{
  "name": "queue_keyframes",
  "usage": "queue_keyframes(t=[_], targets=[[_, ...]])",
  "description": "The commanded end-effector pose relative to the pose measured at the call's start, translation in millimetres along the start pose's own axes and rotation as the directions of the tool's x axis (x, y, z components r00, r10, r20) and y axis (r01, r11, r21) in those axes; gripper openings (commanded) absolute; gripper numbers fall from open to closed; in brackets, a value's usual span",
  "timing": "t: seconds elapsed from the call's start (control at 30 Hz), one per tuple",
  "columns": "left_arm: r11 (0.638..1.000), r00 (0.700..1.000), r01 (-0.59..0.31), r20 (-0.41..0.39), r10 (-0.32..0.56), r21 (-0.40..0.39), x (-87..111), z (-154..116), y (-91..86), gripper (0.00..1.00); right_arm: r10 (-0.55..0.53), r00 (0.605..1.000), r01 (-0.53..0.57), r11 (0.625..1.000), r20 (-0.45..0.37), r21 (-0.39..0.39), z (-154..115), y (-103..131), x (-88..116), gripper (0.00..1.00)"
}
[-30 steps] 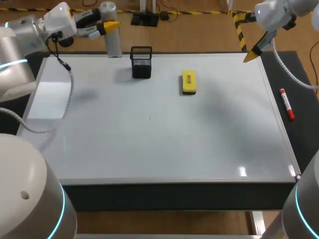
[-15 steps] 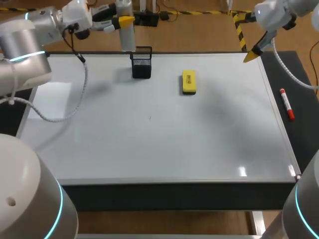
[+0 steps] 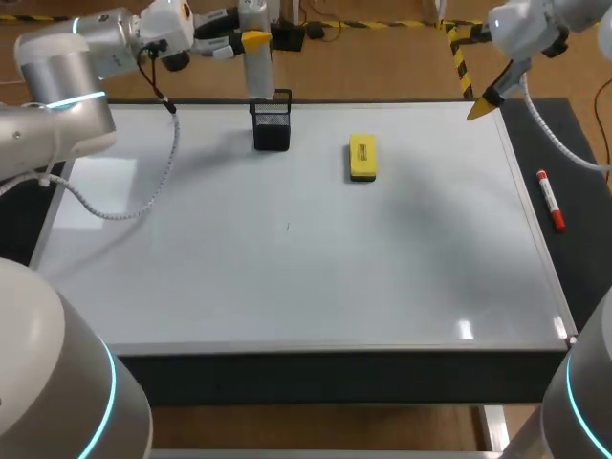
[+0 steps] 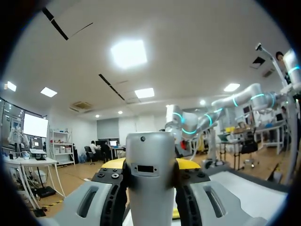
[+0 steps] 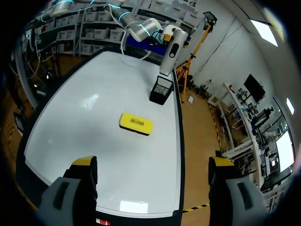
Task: Pick up the inspection probe, press it on each red-marked spot on the whiteboard one by one, put down the probe, pick up the eraser, and wipe off all the red marks.
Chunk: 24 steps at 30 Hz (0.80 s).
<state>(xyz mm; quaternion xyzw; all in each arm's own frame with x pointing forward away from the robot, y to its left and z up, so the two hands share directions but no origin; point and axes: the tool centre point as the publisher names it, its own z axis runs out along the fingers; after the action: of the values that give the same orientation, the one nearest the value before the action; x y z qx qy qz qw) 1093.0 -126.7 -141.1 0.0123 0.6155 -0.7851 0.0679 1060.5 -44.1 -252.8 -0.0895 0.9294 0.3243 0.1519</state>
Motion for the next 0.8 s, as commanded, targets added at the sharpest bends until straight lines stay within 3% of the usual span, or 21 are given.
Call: queue_keyframes(t=[0.03, 0.8], targets=[[1.0, 0.993, 0.008, -0.122, -0.006, 0.014, -9.5, 1, 11.0, 0.0, -0.001, 1.0, 0.001, 1.0, -0.002, 0.003, 0, 0, 0, 1.0], [1.0, 0.996, 0.007, -0.093, -0.007, 0.0, -10.5, 3, 50.0, 0.0, -0.001, 1.0, 0.001, 1.0, -0.002, 0.003, 0, 0, 0, 1.0]])
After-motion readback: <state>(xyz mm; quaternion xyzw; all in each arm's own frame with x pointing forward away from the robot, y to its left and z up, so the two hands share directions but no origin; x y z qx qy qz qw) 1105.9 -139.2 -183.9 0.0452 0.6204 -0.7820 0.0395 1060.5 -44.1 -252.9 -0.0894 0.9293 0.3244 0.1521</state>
